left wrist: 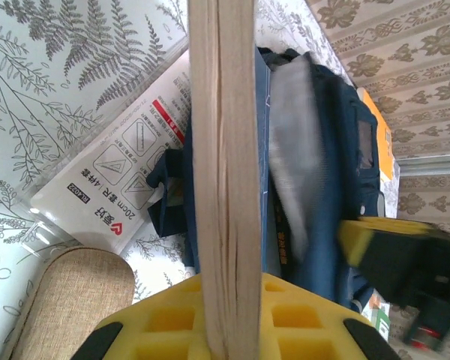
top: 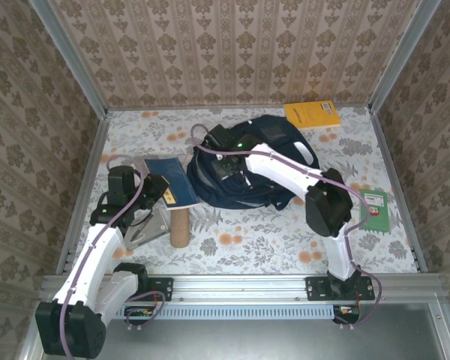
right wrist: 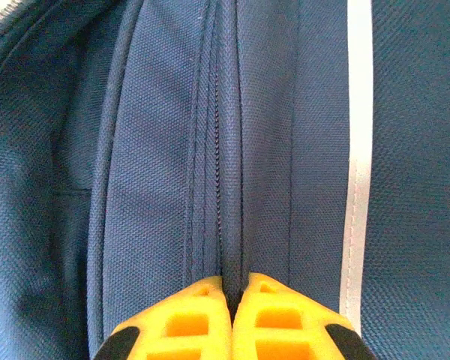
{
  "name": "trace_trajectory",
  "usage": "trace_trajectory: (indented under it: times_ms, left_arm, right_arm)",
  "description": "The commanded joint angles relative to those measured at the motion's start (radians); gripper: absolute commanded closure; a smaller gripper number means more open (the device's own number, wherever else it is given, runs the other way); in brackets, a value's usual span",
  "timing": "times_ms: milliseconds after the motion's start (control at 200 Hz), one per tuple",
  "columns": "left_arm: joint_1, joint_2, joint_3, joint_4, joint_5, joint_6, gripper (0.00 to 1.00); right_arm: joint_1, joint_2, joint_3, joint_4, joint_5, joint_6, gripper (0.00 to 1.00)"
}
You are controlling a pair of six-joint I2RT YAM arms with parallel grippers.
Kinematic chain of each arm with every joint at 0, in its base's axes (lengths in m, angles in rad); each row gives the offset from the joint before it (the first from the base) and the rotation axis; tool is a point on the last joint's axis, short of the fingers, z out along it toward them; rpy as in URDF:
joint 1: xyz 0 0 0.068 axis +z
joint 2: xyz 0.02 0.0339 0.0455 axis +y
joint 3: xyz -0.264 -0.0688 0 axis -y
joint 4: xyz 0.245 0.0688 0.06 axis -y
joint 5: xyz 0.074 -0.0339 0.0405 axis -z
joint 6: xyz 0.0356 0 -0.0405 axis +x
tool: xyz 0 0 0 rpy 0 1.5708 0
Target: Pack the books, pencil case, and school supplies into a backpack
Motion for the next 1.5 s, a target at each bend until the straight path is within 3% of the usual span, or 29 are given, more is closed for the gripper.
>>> trace_trajectory:
  times_ms: [0,235,480,635,970,1130,1185,1280,1395,1495]
  left_arm:
    - [-0.021,0.026,-0.010,0.157,0.021,-0.041,1.00]
    - [-0.118,0.166,0.006,0.348,-0.022,-0.109,1.00]
    - [-0.239,0.405,0.031,0.684,-0.069,-0.228,1.00]
    - [-0.343,0.539,0.127,0.672,-0.169,-0.238,1.00]
    - [-0.460,0.831,0.234,0.839,-0.295,-0.360,1.00]
    - [-0.497,0.933,0.331,0.802,-0.286,-0.353,0.74]
    - [-0.508,0.945,0.348,0.770,-0.283,-0.342,0.60]
    - [-0.516,0.919,0.352,0.677,-0.303,-0.326,0.38]
    - [-0.514,0.840,0.360,0.485,-0.355,-0.284,0.24]
    - [-0.512,0.760,0.380,0.267,-0.428,-0.249,0.11]
  right_arm:
    - [-0.006,-0.136,0.029,0.020,0.033,-0.007,1.00]
    - [-0.023,-0.229,0.053,0.004,0.002,0.022,1.00]
    - [-0.026,-0.259,0.049,0.008,-0.025,0.060,1.00]
    - [-0.027,-0.260,0.032,0.014,-0.038,0.082,1.00]
    - [-0.026,-0.258,0.012,0.027,-0.060,0.099,1.00]
    - [-0.026,-0.249,0.006,0.028,-0.071,0.104,1.00]
    - [-0.027,-0.248,0.002,0.029,-0.069,0.102,1.00]
    - [-0.031,-0.251,-0.009,0.029,-0.066,0.099,1.00]
    - [-0.044,-0.258,-0.027,0.028,-0.064,0.107,1.00]
    - [-0.059,-0.267,-0.044,0.033,-0.061,0.113,0.78]
